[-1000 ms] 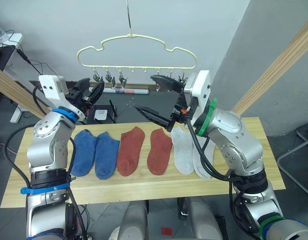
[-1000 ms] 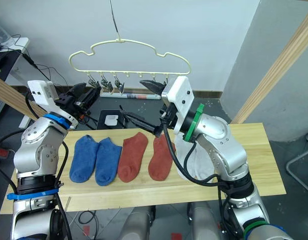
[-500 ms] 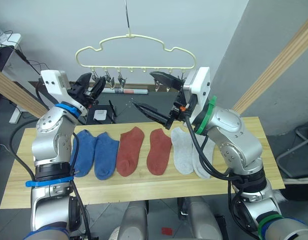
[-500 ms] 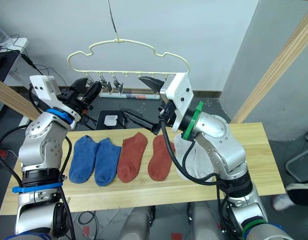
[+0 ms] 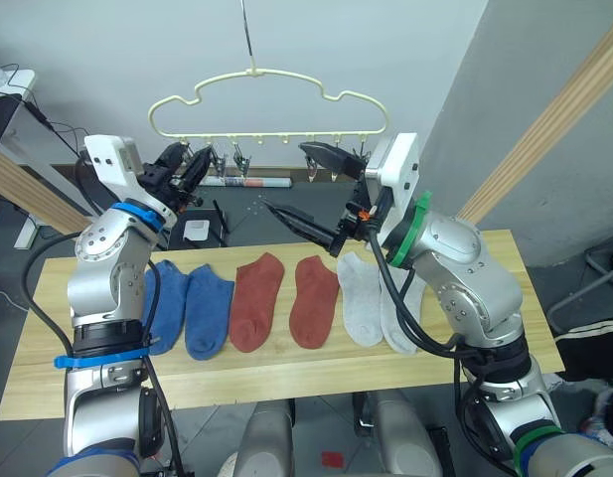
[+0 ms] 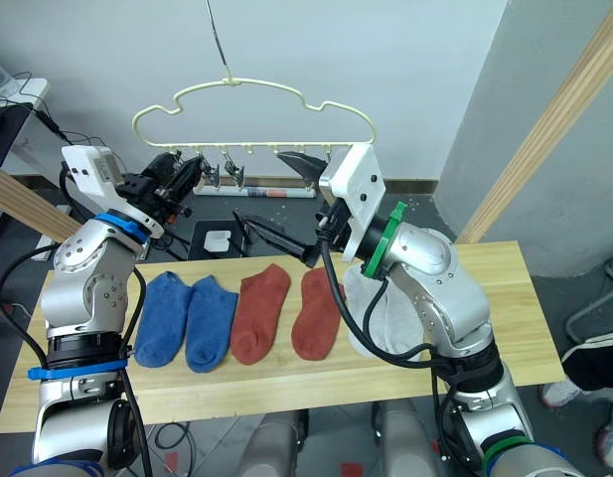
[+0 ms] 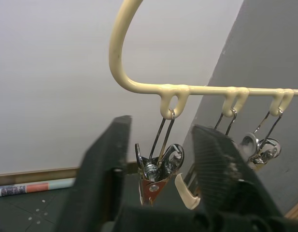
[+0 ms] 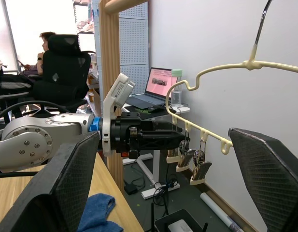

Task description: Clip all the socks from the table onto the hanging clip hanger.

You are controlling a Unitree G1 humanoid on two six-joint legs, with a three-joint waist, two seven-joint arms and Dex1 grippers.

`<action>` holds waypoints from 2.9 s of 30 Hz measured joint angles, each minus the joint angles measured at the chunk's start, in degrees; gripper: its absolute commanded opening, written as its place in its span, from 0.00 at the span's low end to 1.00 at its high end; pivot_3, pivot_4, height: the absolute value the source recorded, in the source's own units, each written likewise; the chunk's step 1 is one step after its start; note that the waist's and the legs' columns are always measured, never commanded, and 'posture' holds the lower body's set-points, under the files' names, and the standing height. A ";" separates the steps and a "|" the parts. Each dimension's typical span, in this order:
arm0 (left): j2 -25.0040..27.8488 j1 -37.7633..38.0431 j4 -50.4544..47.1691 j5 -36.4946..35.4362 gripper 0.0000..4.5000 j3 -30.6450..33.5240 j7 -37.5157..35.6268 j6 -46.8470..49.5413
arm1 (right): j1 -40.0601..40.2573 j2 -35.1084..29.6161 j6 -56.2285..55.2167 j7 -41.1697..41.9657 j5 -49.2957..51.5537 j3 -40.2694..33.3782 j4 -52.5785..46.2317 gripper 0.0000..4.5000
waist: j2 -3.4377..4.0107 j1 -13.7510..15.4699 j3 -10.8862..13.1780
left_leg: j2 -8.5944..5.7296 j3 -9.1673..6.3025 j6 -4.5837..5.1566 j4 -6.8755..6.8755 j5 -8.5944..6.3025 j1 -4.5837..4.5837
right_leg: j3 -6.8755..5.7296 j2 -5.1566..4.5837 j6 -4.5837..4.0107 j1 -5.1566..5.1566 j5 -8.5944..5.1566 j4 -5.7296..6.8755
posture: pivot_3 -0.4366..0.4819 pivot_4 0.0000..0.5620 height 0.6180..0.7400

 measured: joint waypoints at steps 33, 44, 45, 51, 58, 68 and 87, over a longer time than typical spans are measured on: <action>4.52 6.13 -12.79 -2.52 0.00 0.57 0.27 13.68 | 13.75 -17.46 6.10 0.12 -16.32 2.51 30.40 1.00 | -0.05 -0.09 0.05 | 0.00 1.07 0.04 -0.01 -0.02 0.24 | 1.09 0.06 0.50 -0.12 -0.03 -0.05 | 0.52 0.63 1.00; 4.58 7.30 -14.80 -3.25 0.00 1.38 1.02 15.38 | 12.85 -18.49 1.10 1.94 -20.85 3.12 34.14 0.72 | -0.05 -0.08 0.05 | 0.01 1.11 0.04 0.03 -0.03 0.28 | 1.15 0.06 0.59 -0.12 0.03 -0.03 | 0.53 0.63 1.00; 4.58 7.30 -14.80 -3.25 0.00 1.39 1.03 15.41 | 12.98 -18.49 0.63 2.10 -20.94 3.15 34.18 0.65 | -0.06 -0.09 0.05 | 0.01 1.12 0.04 0.03 -0.03 0.27 | 1.16 0.06 0.59 -0.12 0.03 -0.04 | 0.53 0.63 1.00; 4.58 7.26 -15.09 -4.29 0.00 1.66 1.23 17.14 | 14.17 -19.08 -3.30 3.17 -22.80 3.46 34.19 0.16 | -0.05 -0.07 0.05 | 0.01 1.13 0.04 0.03 -0.03 0.28 | 1.17 0.06 0.60 -0.12 0.03 -0.03 | 0.53 0.63 1.00; 4.83 3.97 -15.91 -21.91 0.00 8.76 4.92 41.52 | 16.38 -20.61 -5.89 6.47 -22.20 2.82 20.64 0.00 | -0.10 -0.64 0.11 | 0.11 1.14 0.04 0.02 -0.03 0.31 | 1.21 0.16 0.62 -0.15 0.03 0.03 | 0.54 0.64 1.00; 2.61 -4.87 -4.71 -43.63 0.00 22.52 19.92 66.21 | 8.46 -9.71 3.64 5.85 -21.36 10.04 4.27 0.00 | -0.17 -0.31 0.10 | 0.10 1.11 0.00 0.08 -0.01 0.35 | 1.19 0.15 0.64 -0.14 0.05 0.07 | 0.52 0.62 1.00; 1.24 -5.48 0.83 -63.96 0.00 22.24 39.70 64.80 | -5.29 2.57 -2.74 -1.95 -32.10 15.94 20.49 0.00 | -0.34 -0.03 0.04 | 0.03 1.15 -0.51 0.07 0.02 0.30 | 1.19 -0.03 0.39 -0.19 0.23 0.03 | 0.50 0.59 1.00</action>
